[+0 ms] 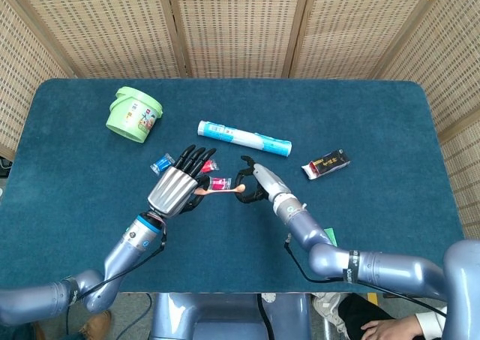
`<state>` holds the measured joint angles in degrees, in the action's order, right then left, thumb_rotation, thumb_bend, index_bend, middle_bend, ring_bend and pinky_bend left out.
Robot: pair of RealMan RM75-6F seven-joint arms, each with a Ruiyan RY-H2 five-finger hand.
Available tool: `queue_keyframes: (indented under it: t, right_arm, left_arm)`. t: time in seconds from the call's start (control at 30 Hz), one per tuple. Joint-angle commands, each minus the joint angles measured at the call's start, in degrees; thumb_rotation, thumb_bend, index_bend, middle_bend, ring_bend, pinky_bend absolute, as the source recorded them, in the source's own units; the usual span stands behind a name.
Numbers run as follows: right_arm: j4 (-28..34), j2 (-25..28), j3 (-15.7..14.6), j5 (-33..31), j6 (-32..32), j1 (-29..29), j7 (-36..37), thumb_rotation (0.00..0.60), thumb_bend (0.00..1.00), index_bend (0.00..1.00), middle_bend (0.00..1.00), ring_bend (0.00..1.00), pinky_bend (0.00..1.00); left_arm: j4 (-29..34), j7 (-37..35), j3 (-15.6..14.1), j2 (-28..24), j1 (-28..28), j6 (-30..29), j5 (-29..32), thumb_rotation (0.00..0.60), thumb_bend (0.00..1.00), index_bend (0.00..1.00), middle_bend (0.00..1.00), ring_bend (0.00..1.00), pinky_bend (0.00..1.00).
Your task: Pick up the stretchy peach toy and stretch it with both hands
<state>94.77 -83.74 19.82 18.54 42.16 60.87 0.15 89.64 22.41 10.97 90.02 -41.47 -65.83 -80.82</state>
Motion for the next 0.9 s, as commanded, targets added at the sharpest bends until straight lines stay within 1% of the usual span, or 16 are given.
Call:
queue_keyframes:
  t: [0.03, 0.27, 0.4, 0.6, 0.9]
  right_arm:
    - [0.3, 0.6, -0.2, 0.3, 0.1, -0.4, 0.2, 0.6, 0.62, 0.77, 0.06, 0.0, 0.0]
    - [1.1, 2.8, -0.2, 0.7, 0.1, -2.2, 1.5, 0.6, 0.62, 0.77, 0.06, 0.0, 0.0]
    - [1.8, 4.7, 0.6, 1.0, -0.6, -3.7, 3.4, 0.6, 0.62, 0.77, 0.06, 0.0, 0.0]
    - [2.9, 7.9, 1.6, 1.8, -1.2, -5.9, 5.7, 0.6, 0.62, 0.77, 0.06, 0.0, 0.0]
    - [4.1, 12.3, 1.4, 3.4, -1.6, -9.0, 7.5, 0.6, 0.62, 0.77, 0.06, 0.0, 0.0]
  left_arm:
    - [0.2, -0.3, 0.0, -0.7, 0.3, -0.5, -0.1, 0.6, 0.51, 0.8, 0.0, 0.0, 0.0]
    - [0.9, -1.6, 0.3, -4.3, 1.7, -2.0, 0.1, 0.6, 0.51, 0.81, 0.0, 0.0, 0.0]
    - [0.3, -3.2, 0.4, -6.9, 3.0, -3.0, 0.5, 0.6, 0.51, 0.81, 0.0, 0.0, 0.0]
    - [-2.2, -7.1, 0.5, -10.6, 5.1, -4.0, 1.6, 0.6, 0.51, 0.81, 0.0, 0.0, 0.0]
    - [-7.3, -13.8, 0.5, -16.3, 8.7, -6.0, 2.5, 0.6, 0.52, 0.81, 0.0, 0.0, 0.0]
